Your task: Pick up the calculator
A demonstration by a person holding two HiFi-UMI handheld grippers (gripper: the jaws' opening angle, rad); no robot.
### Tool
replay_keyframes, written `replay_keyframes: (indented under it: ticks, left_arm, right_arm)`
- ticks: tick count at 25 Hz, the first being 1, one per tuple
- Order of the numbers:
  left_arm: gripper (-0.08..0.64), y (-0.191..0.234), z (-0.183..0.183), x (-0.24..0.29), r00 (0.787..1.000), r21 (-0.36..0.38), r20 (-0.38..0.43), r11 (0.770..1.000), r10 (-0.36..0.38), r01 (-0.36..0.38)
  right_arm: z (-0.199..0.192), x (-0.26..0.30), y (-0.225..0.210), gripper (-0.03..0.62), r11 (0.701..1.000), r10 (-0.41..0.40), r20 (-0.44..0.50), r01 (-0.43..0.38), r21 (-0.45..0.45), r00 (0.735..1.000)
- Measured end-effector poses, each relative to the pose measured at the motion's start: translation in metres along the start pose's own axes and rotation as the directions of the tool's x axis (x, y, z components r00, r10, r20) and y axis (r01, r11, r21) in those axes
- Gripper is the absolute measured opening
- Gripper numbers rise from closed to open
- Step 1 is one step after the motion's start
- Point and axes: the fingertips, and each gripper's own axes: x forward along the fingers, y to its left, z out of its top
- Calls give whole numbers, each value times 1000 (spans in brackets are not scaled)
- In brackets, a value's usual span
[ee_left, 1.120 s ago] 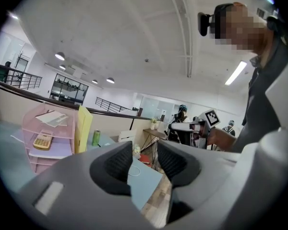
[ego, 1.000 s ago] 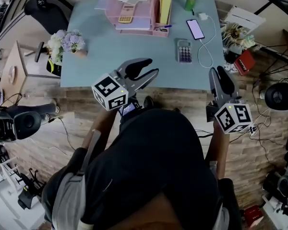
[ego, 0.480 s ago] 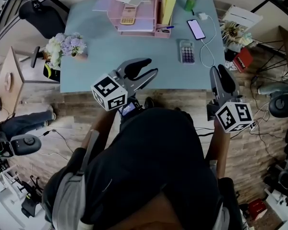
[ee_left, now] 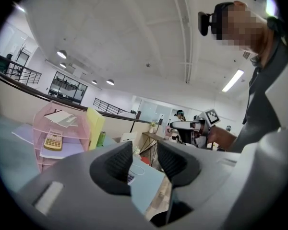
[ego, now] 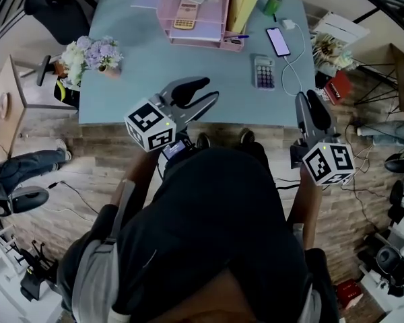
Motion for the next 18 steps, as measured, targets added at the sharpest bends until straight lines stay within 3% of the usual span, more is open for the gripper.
replay_keyframes:
  ticks: [18]
  left_arm:
    - [179,-4,4,58,979,-27,17,979,203,-203]
  right_arm:
    - [19,63,-64,98,972,234,-35,-234,-3,972]
